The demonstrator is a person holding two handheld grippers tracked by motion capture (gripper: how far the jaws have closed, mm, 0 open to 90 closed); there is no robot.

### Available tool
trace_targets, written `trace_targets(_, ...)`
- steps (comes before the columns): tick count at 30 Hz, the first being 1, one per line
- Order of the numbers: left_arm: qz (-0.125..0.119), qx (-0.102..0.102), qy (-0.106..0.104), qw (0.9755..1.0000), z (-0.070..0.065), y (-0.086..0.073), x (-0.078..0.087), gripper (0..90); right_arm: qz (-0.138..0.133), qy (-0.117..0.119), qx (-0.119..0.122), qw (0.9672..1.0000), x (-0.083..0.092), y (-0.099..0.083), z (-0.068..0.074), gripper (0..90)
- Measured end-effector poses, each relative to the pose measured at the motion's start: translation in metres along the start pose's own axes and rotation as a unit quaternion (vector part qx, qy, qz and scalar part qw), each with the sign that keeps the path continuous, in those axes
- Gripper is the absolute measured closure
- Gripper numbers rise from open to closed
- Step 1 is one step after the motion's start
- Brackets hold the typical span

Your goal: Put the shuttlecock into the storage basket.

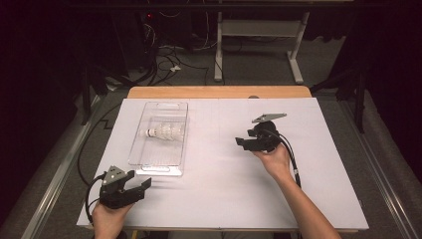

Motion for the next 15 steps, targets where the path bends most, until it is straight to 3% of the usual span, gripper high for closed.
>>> trace_targets(15, -0.001, -0.003, 0.0, 1.0, -0.002, 0.0, 0.0, 31.4, 0.001, -0.018, -0.008, 0.9998, 0.022, -0.018, -0.014, 39.2)
Point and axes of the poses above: each handheld gripper's, and its own axes: x roughly backward along the jaws, y roughly out of its top, z roughly to its left, the point moved 3 cm from there along -x, roughly forward along the jaws, and after that the axes turned 13 degrees about -z, right-handed, at the moved point
